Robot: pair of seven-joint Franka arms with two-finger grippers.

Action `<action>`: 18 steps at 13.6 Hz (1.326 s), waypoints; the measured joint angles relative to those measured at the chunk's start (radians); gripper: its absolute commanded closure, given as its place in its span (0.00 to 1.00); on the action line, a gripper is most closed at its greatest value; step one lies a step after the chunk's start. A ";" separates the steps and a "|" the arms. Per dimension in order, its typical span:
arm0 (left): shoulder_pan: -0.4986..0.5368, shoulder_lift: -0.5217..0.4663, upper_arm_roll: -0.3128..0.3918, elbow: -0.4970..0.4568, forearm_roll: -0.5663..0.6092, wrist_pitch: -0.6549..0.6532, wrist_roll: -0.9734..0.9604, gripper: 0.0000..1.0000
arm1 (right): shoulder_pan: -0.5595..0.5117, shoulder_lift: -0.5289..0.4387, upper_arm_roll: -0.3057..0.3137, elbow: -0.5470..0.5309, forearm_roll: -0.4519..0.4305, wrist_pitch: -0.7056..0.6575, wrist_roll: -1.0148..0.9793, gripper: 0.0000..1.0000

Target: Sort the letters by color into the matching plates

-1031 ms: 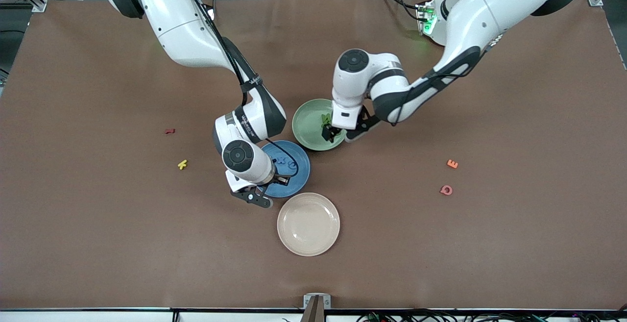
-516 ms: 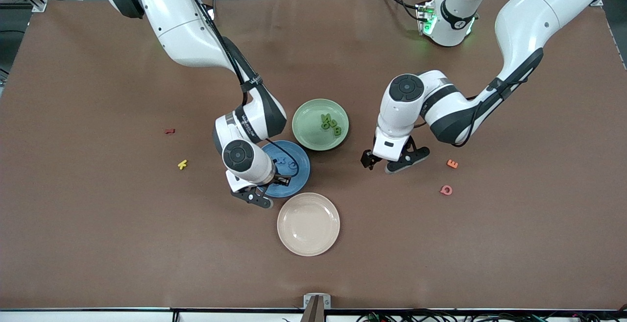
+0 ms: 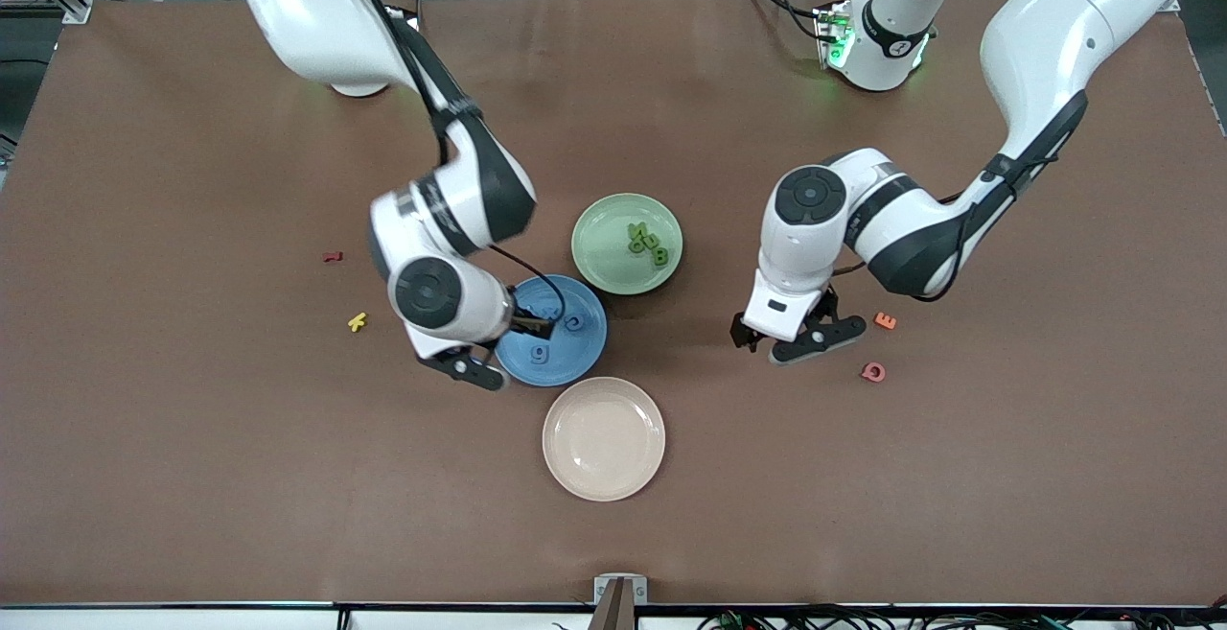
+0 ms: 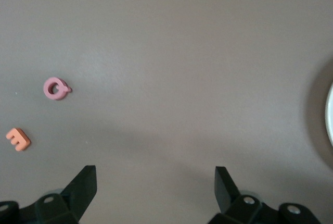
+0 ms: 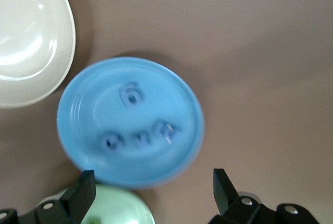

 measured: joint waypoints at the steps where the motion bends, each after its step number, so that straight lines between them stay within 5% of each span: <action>1: -0.013 -0.006 0.030 0.030 -0.064 -0.009 0.052 0.00 | -0.021 -0.087 -0.001 -0.033 0.000 -0.056 -0.026 0.00; 7: -0.233 -0.242 0.436 0.131 -0.547 -0.040 0.503 0.00 | -0.189 -0.550 -0.008 -0.424 -0.047 -0.115 -0.329 0.00; 13: -0.384 -0.537 0.750 0.134 -0.777 -0.275 0.790 0.00 | -0.418 -0.629 -0.013 -0.472 -0.140 -0.154 -0.669 0.00; 18: -0.409 -0.688 0.878 0.132 -0.818 -0.395 1.020 0.00 | -0.446 -0.684 -0.013 -0.422 -0.217 -0.172 -0.747 0.00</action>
